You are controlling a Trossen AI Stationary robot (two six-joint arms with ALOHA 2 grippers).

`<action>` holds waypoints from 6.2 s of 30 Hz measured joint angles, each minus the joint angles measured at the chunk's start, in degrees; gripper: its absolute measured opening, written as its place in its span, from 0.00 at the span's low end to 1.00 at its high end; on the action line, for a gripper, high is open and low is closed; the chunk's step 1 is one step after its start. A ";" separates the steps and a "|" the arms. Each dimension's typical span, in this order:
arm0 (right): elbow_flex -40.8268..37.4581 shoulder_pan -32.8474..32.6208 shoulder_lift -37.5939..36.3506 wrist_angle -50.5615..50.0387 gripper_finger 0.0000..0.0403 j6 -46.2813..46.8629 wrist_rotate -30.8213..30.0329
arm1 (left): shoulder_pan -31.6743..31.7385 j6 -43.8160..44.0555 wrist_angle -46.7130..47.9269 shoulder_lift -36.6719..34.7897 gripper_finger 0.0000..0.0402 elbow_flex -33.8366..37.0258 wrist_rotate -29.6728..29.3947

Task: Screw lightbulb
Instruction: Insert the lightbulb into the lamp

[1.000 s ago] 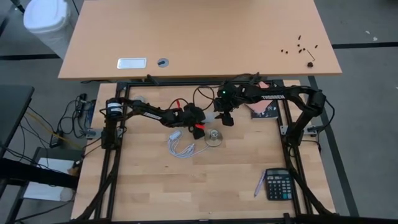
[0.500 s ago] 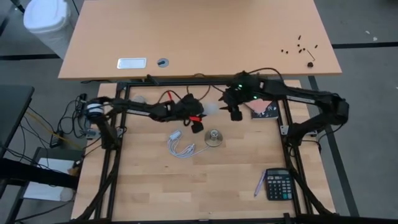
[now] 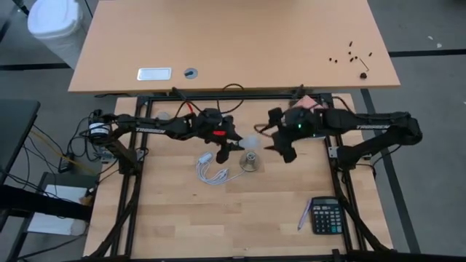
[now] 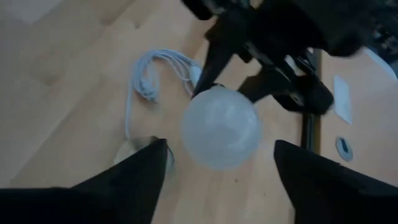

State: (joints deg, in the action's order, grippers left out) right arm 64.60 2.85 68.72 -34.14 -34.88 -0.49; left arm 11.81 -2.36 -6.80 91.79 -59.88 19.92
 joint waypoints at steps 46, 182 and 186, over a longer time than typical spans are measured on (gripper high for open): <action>-0.11 -11.16 12.73 16.54 0.77 -5.84 -9.26 | -5.16 9.22 -4.20 0.00 0.36 0.00 11.83; -5.62 0.99 22.92 11.74 0.78 14.07 3.25 | -13.68 9.91 -46.23 32.35 0.48 5.88 -39.58; -5.60 2.02 21.72 11.51 0.82 14.13 3.07 | -13.68 9.26 -46.22 32.33 0.48 5.88 -38.79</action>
State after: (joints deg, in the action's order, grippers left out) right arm 59.00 4.87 90.44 -22.63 -20.75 2.57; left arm -1.87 6.90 -53.02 124.11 -54.00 -18.87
